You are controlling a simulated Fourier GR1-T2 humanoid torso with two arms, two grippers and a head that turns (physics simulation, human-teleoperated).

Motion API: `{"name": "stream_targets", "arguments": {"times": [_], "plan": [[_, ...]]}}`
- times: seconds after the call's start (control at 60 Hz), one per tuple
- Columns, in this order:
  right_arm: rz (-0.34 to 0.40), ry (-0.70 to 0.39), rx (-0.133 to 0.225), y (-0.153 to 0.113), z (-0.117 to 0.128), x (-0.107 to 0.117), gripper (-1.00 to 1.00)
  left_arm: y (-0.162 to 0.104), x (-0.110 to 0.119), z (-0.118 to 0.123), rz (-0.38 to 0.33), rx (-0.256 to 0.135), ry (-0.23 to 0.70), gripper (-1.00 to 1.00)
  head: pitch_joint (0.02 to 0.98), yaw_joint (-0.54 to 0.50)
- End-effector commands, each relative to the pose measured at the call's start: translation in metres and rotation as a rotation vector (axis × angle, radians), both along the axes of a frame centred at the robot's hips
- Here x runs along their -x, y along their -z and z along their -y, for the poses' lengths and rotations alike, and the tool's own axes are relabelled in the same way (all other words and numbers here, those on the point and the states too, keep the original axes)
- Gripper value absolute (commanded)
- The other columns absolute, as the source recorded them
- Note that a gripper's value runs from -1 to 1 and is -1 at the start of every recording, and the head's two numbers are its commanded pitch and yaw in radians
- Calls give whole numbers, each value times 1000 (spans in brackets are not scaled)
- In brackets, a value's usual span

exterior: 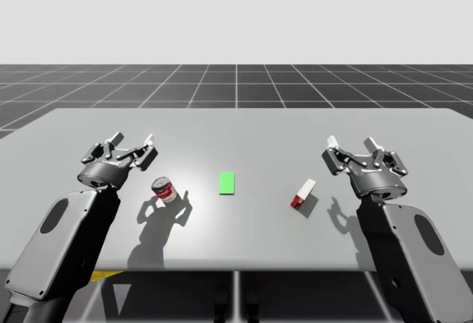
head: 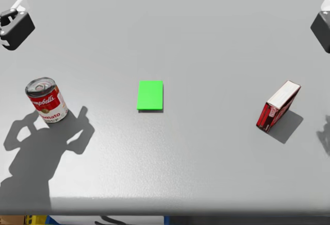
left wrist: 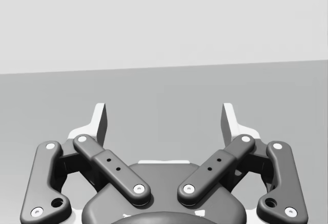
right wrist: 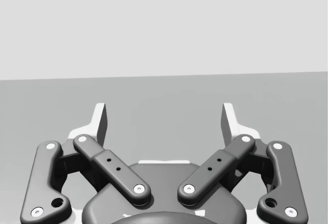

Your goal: Look at the card. If it is red, pick the object on the left. If it is green, pick the object on the right.

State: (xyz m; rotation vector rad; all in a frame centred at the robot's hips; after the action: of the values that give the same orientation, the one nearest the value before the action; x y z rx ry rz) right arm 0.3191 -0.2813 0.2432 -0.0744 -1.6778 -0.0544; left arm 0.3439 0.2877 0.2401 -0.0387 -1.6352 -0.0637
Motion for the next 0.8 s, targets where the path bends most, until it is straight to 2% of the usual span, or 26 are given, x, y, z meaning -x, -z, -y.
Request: {"name": "stream_targets", "arguments": {"times": [0.017,0.4,0.533,0.667,0.75,0.8], "plan": [[-1,-2,2,0,1,1,-1000,0,0,0,0,0,1,-1000,848,-42],[-1,-10,3,-1,3,1,-1000,0,0,0,0,0,1,-1000,858,-306],[-7,-21,0,-1,2,1,-1000,0,0,0,0,0,1,-1000,863,-346],[-6,-36,5,-1,0,1,-1000,0,0,0,0,0,1,-1000,855,-343],[-11,-54,-1,-2,-1,3,-1000,1,-2,1,3,5,14,-1000,854,-338],[-30,-74,-23,-3,-3,6,-1000,1,-2,2,2,5,14,-1000,854,-337]]}}
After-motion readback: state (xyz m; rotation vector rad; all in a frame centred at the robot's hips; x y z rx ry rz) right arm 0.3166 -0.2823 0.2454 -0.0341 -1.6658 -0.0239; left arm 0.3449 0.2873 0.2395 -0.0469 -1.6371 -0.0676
